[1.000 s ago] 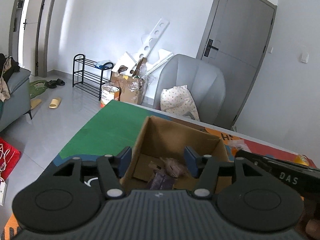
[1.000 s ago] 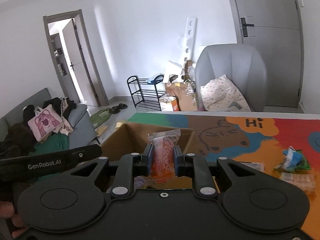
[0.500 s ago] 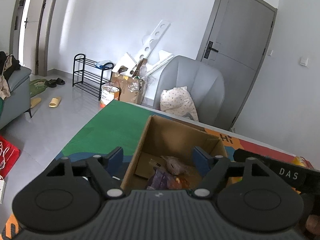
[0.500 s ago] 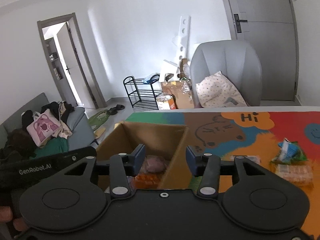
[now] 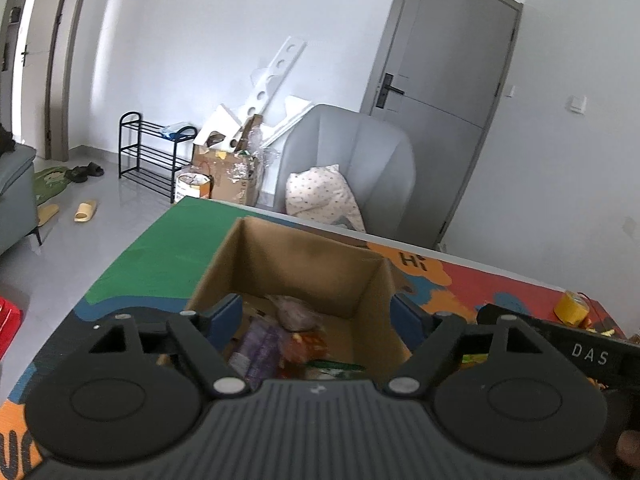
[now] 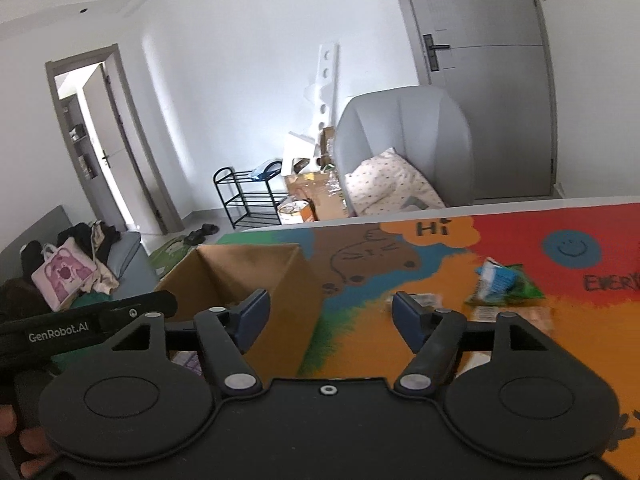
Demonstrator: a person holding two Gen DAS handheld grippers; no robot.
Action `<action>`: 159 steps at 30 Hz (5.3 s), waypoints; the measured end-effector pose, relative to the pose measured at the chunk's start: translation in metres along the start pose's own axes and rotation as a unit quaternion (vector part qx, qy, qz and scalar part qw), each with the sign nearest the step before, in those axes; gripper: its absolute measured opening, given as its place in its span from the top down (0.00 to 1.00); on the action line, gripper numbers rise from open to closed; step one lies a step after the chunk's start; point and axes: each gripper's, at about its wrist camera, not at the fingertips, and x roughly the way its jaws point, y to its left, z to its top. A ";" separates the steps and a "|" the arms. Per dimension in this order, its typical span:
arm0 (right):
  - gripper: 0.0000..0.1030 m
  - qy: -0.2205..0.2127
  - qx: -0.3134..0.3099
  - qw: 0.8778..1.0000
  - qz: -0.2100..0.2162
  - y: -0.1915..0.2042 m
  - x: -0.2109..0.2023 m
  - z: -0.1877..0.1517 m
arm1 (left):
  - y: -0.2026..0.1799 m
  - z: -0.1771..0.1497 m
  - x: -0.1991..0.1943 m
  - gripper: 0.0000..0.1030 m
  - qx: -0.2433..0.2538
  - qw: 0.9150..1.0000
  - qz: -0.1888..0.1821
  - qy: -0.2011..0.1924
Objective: Organize snacks
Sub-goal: 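Withdraw both open grippers from the box back toward the table, then grasp the white packet with the left gripper while the right gripper nears the bread packet, then grasp the bread packet with the right gripper while the left gripper holds the white packet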
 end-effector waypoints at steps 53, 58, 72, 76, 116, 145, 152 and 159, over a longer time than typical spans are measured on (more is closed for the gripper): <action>0.30 0.016 0.129 0.989 -0.072 -0.158 -0.030 -0.053 | -0.138 -0.062 0.065 0.07 0.080 0.988 -0.101 0.088; 0.32 0.023 0.142 0.987 -0.079 -0.173 -0.027 -0.059 | -0.154 -0.071 0.080 0.07 0.094 0.984 -0.112 0.103; 0.32 0.027 0.159 0.983 -0.091 -0.199 -0.023 -0.064 | -0.184 -0.094 0.119 0.07 0.118 0.975 -0.124 0.141; 0.31 0.028 0.158 0.983 -0.090 -0.199 -0.021 -0.065 | -0.189 -0.101 0.128 0.07 0.125 0.973 -0.120 0.151; 0.00 0.057 0.118 0.988 -0.082 -0.149 0.071 -0.034 | -0.132 -0.062 0.123 0.56 0.074 0.992 -0.054 0.092; 0.25 0.077 0.057 0.986 -0.135 -0.142 0.076 -0.038 | -0.117 -0.068 0.132 0.56 0.026 0.996 -0.030 0.083; 0.25 0.079 0.061 0.986 -0.135 -0.151 0.050 -0.049 | -0.122 -0.072 0.126 0.56 0.038 0.995 -0.037 0.090; 0.17 0.082 0.053 0.987 -0.130 -0.151 0.033 -0.056 | -0.129 -0.079 0.121 0.56 0.048 0.992 -0.044 0.104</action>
